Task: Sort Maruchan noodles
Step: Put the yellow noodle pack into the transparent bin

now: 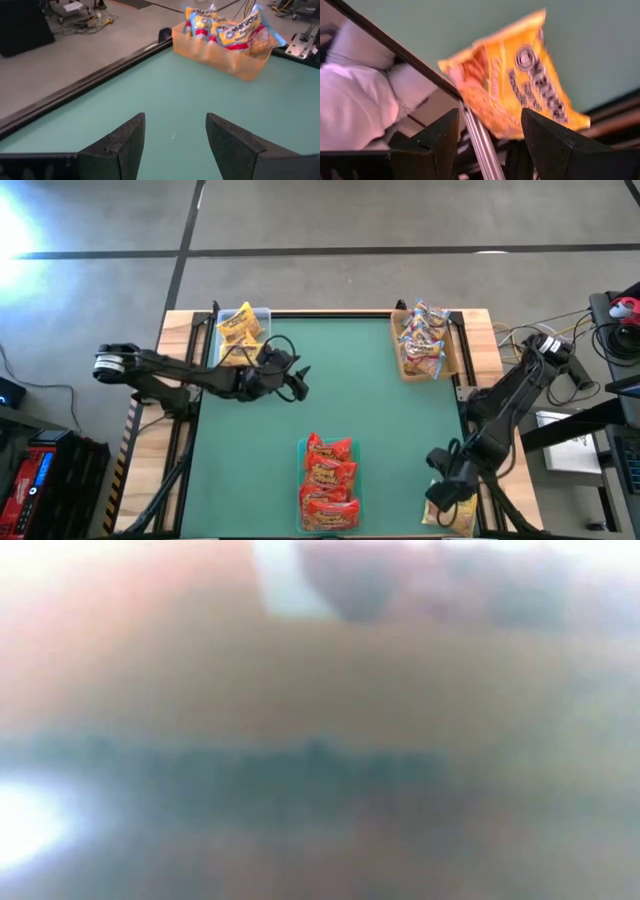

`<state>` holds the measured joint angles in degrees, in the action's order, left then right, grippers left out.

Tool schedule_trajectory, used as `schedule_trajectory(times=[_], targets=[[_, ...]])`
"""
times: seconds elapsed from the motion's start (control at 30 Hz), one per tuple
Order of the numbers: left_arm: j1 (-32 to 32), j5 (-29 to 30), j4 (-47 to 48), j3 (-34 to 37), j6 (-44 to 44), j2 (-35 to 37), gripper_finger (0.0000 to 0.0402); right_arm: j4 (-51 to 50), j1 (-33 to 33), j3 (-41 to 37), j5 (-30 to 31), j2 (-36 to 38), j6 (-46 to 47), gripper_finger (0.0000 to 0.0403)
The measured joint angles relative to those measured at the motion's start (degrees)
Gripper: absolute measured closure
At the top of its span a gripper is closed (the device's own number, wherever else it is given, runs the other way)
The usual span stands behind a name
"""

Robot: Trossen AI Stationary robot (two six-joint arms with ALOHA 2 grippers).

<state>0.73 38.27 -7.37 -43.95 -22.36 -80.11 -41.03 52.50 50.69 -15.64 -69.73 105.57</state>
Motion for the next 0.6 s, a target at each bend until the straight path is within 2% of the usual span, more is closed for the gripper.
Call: schedule_trajectory(times=[0.13,0.27,0.6], targets=[[0.00,0.00,0.26,-3.15,2.58,-2.13,0.0210,5.25,1.63,-1.29,-5.07,-2.78,2.91,0.0200],[0.00,0.03,0.90,-5.79,3.91,-3.77,0.0210,10.67,2.04,-1.59,-8.42,-6.38,1.86,0.0200],[0.00,0.05,1.50,-5.85,4.32,-4.22,0.0209,11.22,2.00,-1.60,-11.39,-13.04,-4.80,0.0200]])
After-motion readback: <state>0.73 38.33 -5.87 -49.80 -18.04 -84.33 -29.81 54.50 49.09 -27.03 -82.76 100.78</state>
